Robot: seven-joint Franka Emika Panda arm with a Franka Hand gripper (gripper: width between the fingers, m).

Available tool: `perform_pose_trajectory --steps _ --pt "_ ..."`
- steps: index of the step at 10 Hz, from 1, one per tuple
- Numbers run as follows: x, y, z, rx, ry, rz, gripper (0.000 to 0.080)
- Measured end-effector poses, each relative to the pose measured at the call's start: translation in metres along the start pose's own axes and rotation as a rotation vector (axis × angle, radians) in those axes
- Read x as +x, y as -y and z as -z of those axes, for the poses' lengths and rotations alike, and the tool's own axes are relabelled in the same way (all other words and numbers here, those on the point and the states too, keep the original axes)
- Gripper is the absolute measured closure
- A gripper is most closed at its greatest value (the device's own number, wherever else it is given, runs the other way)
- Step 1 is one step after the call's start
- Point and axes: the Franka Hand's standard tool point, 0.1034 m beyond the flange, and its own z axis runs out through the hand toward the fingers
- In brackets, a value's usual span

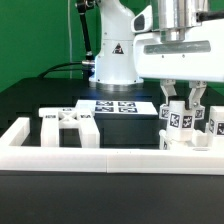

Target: Assemble chair

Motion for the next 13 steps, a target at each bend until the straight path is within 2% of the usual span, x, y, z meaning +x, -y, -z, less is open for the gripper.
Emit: perform_pose_trajectory --steps 3,4,5,6,7,8,13 --pt "0.0000 0.0008 -0.0003 0.009 0.010 -0.123 0.0503" --pt "-0.0004 0.0009 -0.0004 0.009 0.010 -0.116 0.0425" --pt "-0.0007 0.0010 -0.0005 0.009 0.010 -0.094 0.0425" --pt "-0.0007 0.0009 -0.0005 0.009 0.010 -0.054 0.0242" --pt "0.0000 0.0005 0.0000 0.000 0.016 0.001 0.0242" --pt "0.0025 0.0009 0.0009 -0.001 0.015 0.085 0.0169" --pt "0.0032 0.0005 0.0006 0.001 0.016 0.482 0.0151"
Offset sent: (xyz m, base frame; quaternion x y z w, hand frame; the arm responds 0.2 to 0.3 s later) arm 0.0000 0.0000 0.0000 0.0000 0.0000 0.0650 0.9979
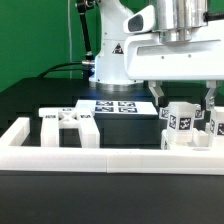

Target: Assemble chair

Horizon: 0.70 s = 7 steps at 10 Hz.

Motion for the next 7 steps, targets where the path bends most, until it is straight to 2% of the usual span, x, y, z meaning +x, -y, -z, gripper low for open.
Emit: perform_pose_trajectory --steps 7 --pt "0.0038 -0.0041 -0.0011 -0.019 -0.005 0.568 0.0151"
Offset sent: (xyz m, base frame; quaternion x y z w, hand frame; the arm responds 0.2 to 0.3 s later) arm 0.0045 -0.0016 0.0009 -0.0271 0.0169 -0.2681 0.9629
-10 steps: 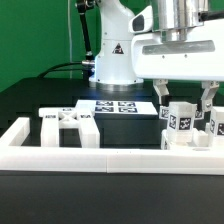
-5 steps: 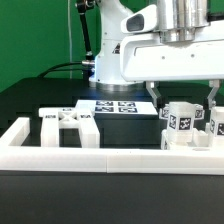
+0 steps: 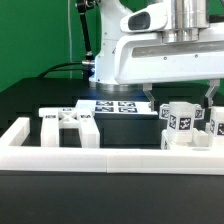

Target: Assemble chair

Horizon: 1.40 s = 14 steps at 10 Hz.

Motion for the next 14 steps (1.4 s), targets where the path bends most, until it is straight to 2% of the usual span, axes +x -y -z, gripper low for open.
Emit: perform_pose_trajectory --steps 2,3,4,5,6,7,10,14 --pt "-0.0003 -0.0007 -0.0008 -0.001 -0.002 0.169 0.0151" --pt "-0.0003 -0.0008 -0.0009 -0.001 -0.001 0.172 0.0196" --pt "-0.0004 -0.0008 -0.0010 -0.001 -0.001 0.171 0.0196" --pt "-0.0004 -0.0008 -0.0010 -0.001 -0.001 0.171 0.0397" --pt "-0.0004 -0.0008 -0.0011 0.000 -0.001 0.166 0.0397" --pt "-0.0004 -0.0008 -0.0011 0.000 -0.001 0.149 0.0512" --pt "-0.0004 -0.0010 -0.0011 0.003 -0.001 0.018 0.0512" --pt "-0.0002 -0.0014 -0.0016 0.018 -0.006 -0.440 0.0511"
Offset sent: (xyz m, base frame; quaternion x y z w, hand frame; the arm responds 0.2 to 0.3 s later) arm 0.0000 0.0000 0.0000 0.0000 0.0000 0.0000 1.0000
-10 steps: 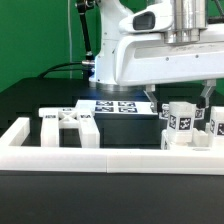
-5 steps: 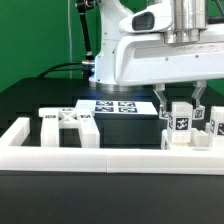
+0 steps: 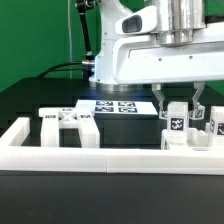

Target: Assemble chair

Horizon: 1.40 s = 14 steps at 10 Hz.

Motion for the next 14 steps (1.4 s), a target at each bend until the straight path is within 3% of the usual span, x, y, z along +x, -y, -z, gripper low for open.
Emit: perform_pose_trajectory --steps 1,3,9,10,11,13,14 --pt "-0.002 0.002 -0.001 -0.009 -0.002 -0.148 0.0511" --pt "0.001 0.001 -0.001 0.011 -0.009 -0.286 0.0509" --pt "0.001 0.002 -0.001 0.020 -0.006 -0.638 0.0509" --pt "0.001 0.002 -0.001 0.020 -0.006 -0.634 0.0434" --pt "0.001 0.002 -0.001 0.018 -0.007 -0.603 0.0434" --pt "-0.006 0.011 -0.002 0.017 -0.005 -0.521 0.0182" --pt "-0.006 0.012 -0.002 0.017 -0.006 -0.390 0.0160"
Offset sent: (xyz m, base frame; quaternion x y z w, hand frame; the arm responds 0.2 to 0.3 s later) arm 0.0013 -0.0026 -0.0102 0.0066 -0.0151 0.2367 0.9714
